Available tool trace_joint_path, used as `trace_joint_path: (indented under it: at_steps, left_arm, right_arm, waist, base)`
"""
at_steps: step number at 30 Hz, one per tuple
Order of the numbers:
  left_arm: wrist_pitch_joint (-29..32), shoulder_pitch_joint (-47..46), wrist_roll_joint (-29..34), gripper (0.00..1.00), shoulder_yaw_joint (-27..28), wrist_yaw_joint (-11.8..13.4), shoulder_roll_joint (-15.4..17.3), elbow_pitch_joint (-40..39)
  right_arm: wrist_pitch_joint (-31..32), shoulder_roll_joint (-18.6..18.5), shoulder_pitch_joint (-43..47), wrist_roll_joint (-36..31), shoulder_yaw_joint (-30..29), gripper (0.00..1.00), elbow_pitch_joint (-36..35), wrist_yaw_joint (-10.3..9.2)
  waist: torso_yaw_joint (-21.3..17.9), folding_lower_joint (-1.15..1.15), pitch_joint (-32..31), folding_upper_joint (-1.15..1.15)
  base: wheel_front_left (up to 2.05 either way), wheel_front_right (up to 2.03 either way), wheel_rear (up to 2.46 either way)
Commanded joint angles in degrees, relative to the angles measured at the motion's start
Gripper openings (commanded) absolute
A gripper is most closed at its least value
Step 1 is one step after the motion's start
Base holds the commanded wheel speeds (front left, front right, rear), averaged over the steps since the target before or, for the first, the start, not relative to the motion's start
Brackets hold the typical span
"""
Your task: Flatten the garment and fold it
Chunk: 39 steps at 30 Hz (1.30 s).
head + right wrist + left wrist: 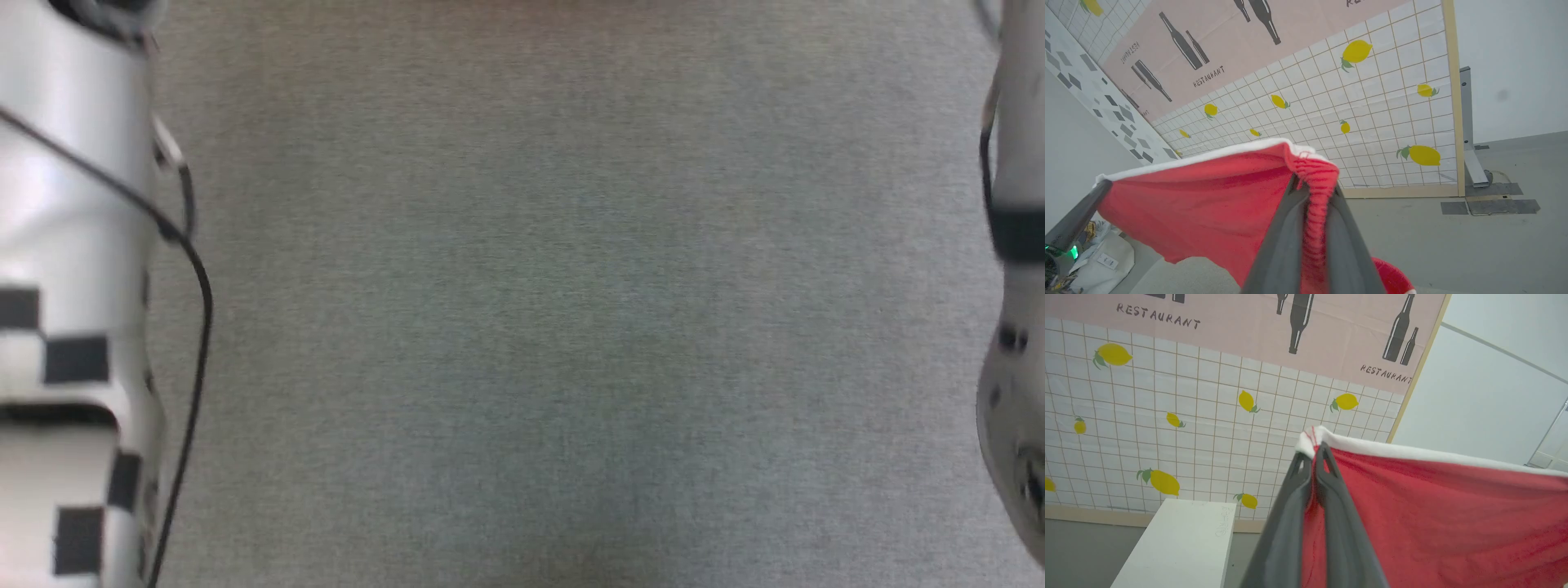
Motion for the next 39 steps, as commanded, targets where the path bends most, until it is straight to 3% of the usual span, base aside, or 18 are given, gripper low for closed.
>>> trace_joint_path:
  at_steps: [1, 7, 12, 16, 23, 30, 33, 39]
  left_arm:
    - [-1.1, 3.1, -0.3, 0.00, -0.1, -0.4, 0.4, -1.3]
    - [-1.3, 20.6, -2.2, 0.00, -1.2, -0.5, 0.4, -10.1]
    - [1.8, 38.4, -5.2, 0.00, -1.0, 2.4, 0.5, -19.3]
    - [6.0, 51.8, -8.5, 0.00, -1.0, 4.9, 0.7, -25.3]
    - [15.5, 70.1, -11.4, 0.00, -2.7, 10.9, 2.3, -32.2]
    - [24.7, 82.4, -11.4, 0.00, -2.8, 19.5, 6.1, -37.7]
    - [24.5, 83.9, -11.5, 0.00, -1.9, 20.7, 6.3, -41.0]
    - [22.1, 78.9, -9.7, 0.00, -1.2, 20.7, 6.1, -43.3]
  right_arm:
    - [-0.1, -1.7, 3.6, 1.5, 1.6, 0.00, -2.2, -0.08]
    - [4.3, -7.1, 22.7, 9.9, 7.9, 0.00, -14.7, -0.08]
    - [6.8, -13.1, 40.2, 9.9, 11.0, 0.00, -24.8, -0.08]
    - [7.6, -14.3, 52.2, 9.6, 11.4, 0.00, -29.2, -0.08]
    - [9.2, -13.5, 69.8, 8.5, 11.3, 0.00, -32.8, -0.08]
    - [16.3, -12.0, 82.7, 8.0, 10.0, 0.00, -35.7, -0.08]
    - [18.8, -10.7, 85.4, 8.3, 7.9, 0.00, -38.0, -0.08]
    - [18.5, -6.0, 85.0, 5.1, 1.8, 0.00, -41.0, -0.08]
  waist:
    - [1.2, -0.01, -1.9, 0.00]
    - [2.1, -0.01, -8.5, 0.00]
    - [2.1, -0.01, -15.1, 0.00]
    - [2.0, -0.01, -19.5, 0.00]
    - [3.1, -0.01, -24.8, 0.00]
    - [4.4, -0.01, -27.6, 0.00]
    - [4.6, -0.01, -28.0, 0.00]
    - [3.5, -0.01, -26.9, 0.00]
  base:
    - [0.00, 0.00, 0.00]
    - [0.00, 0.00, 0.00]
    - [0.00, 0.00, 0.00]
    - [0.00, 0.00, 0.00]
    - [0.00, 0.00, 0.00]
    - [0.00, 0.00, 0.00]
    - [0.00, 0.00, 0.00]
    - [0.00, 0.00, 0.00]
